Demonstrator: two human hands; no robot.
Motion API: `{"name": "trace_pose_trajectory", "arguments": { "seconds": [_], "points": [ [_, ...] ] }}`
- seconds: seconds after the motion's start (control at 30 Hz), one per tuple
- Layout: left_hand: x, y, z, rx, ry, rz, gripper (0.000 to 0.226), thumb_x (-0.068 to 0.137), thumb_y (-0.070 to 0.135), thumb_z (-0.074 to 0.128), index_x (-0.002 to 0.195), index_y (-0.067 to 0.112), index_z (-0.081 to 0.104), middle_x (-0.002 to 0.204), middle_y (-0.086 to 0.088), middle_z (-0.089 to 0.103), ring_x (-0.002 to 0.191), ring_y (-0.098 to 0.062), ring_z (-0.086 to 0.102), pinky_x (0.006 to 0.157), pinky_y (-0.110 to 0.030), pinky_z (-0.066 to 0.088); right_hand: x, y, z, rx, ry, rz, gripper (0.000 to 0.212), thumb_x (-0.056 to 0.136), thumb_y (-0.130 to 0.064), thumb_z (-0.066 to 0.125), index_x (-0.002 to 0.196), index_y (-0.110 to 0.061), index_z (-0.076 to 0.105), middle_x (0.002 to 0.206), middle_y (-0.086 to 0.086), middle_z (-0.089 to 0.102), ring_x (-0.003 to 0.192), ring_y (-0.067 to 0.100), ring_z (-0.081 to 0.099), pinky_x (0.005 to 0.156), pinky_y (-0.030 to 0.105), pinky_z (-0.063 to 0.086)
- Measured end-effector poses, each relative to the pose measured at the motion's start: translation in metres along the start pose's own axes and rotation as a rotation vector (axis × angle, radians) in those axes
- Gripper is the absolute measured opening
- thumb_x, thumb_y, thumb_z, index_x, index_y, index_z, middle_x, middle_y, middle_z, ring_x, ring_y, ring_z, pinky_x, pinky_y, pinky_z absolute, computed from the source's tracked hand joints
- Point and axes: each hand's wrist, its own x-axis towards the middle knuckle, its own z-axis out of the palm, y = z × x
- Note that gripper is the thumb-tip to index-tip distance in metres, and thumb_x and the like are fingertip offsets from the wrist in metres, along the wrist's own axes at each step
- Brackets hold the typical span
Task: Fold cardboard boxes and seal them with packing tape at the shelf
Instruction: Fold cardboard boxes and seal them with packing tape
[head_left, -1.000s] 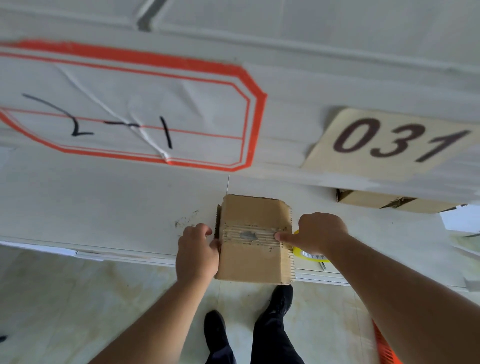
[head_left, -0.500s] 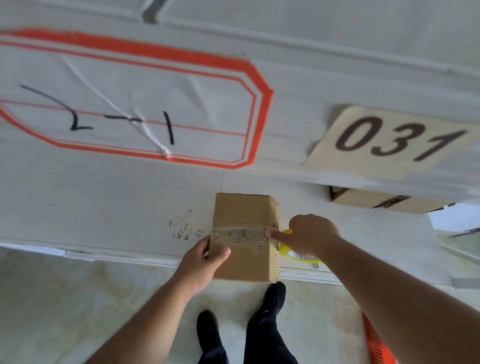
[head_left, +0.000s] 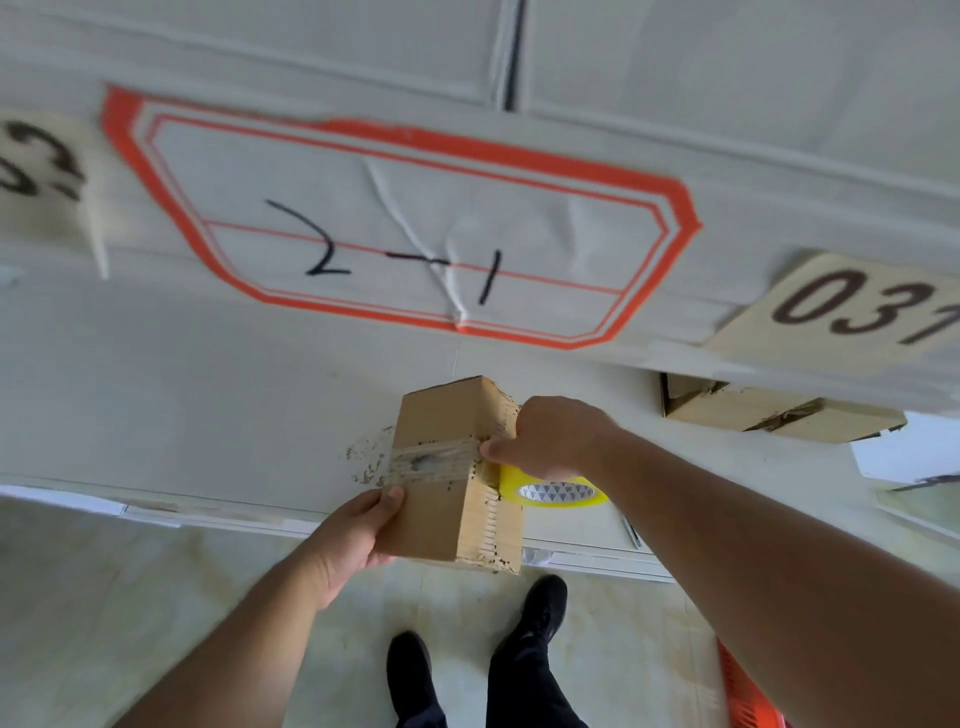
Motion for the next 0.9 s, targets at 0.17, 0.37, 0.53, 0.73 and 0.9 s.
{"name": "trace_pose_trajectory", "arguments": {
  "seconds": [0.17,0.37,0.53,0.73,0.9],
  "points": [
    [0.008,-0.010,-0.003,0.198,0.198,0.013,0.050,0.104,0.058,0.046,0.101,0.017,0.074,0.093,-0.007,0.077,0.091,-0.026,0.073,0.084,-0.043,0.061,-0.005,-0.043,-0.021,-0.036,-0.035,-0.010,0.046,0.094,-0.067,0.052,0.103,-0.022,0.051,0.091,-0.006,0.057,0.091,0.023,0.059,0.074,0.035,0.043],
    [-0.007,0.028,0.021,0.415,0.608,0.399,0.010,0.098,0.013,0.058,0.099,0.018,0.067,0.100,-0.002,0.071,0.098,-0.030,0.069,0.081,-0.035,0.051,-0.010,-0.079,-0.040,-0.118,-0.122,-0.033,0.031,0.102,-0.041,0.049,0.107,-0.014,0.064,0.091,-0.001,0.057,0.086,0.021,0.064,0.064,0.029,0.047],
    [-0.068,0.023,0.063,0.646,0.311,0.563,0.091,0.086,0.068,0.062,0.158,0.024,0.029,0.158,0.009,0.038,0.144,-0.014,0.037,0.115,-0.038,0.040,-0.008,-0.090,-0.043,-0.171,-0.205,-0.051,0.026,0.103,-0.028,0.046,0.093,-0.013,0.065,0.094,0.004,0.068,0.085,0.020,0.071,0.056,0.028,0.045],
    [-0.053,0.019,0.049,0.903,0.370,0.507,0.125,0.072,0.075,0.069,0.163,0.020,0.002,0.165,0.000,0.020,0.146,-0.023,0.036,0.105,-0.040,0.048,-0.014,-0.071,-0.053,0.182,-0.129,-0.020,0.062,0.093,-0.065,0.061,0.131,-0.017,0.061,0.121,0.005,0.058,0.109,0.028,0.057,0.085,0.034,0.042],
    [-0.043,0.022,0.016,0.827,0.272,0.398,0.129,0.066,0.079,0.072,0.161,0.029,-0.001,0.164,0.003,0.025,0.145,-0.020,0.039,0.108,-0.046,0.047,-0.017,-0.048,-0.032,0.555,-0.100,-0.080,0.061,0.088,-0.073,0.064,0.116,-0.019,0.070,0.122,0.004,0.067,0.112,0.026,0.062,0.099,0.041,0.048]
  ]
}}
